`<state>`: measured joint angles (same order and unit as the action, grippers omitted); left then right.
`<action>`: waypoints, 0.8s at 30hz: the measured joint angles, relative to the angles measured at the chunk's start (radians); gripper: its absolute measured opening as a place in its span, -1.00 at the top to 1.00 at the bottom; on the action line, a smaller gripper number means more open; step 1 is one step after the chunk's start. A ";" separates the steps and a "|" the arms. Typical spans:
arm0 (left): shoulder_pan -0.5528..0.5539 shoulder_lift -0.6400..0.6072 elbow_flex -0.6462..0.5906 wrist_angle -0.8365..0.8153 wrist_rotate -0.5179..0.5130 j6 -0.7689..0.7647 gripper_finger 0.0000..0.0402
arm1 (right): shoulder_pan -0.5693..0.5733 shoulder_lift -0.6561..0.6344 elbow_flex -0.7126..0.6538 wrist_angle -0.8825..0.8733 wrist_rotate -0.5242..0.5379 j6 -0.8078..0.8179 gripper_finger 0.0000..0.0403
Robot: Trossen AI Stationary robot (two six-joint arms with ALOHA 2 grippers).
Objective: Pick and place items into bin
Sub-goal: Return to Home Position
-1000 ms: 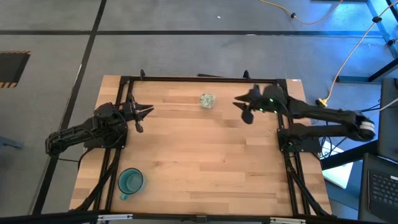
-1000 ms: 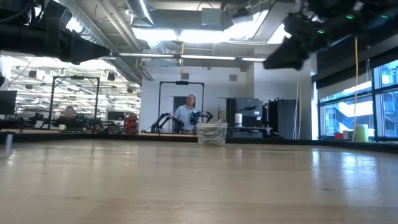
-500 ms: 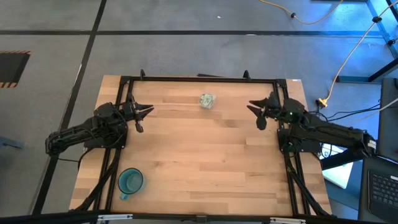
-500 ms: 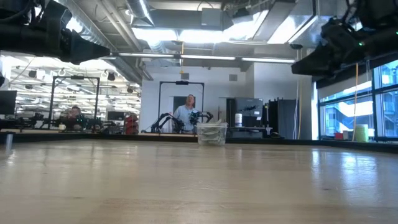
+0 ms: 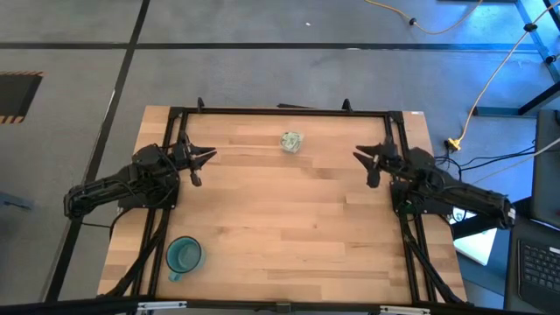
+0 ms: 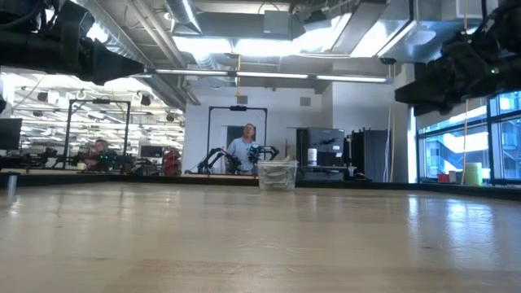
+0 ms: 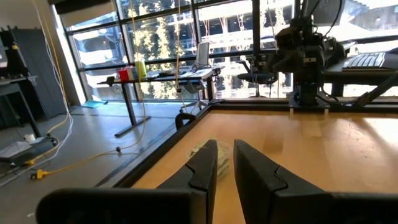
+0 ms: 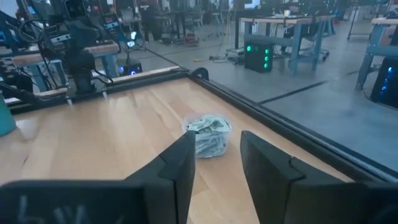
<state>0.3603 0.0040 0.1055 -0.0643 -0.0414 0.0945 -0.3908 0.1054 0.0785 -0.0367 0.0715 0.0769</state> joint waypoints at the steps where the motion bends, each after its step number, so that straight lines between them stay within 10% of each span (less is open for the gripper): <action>1: 0.000 0.000 0.000 0.000 0.000 -0.004 0.77 | 0.000 -0.020 -0.009 -0.005 0.000 0.001 0.35; 24: 0.000 -0.002 -0.067 0.054 -0.003 -0.100 0.76 | 0.000 -0.095 -0.043 -0.003 0.033 -0.033 0.35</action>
<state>0.3603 0.0025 0.0383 -0.0105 -0.0442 -0.0055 -0.3908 0.0101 0.0357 -0.0397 0.1042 0.0436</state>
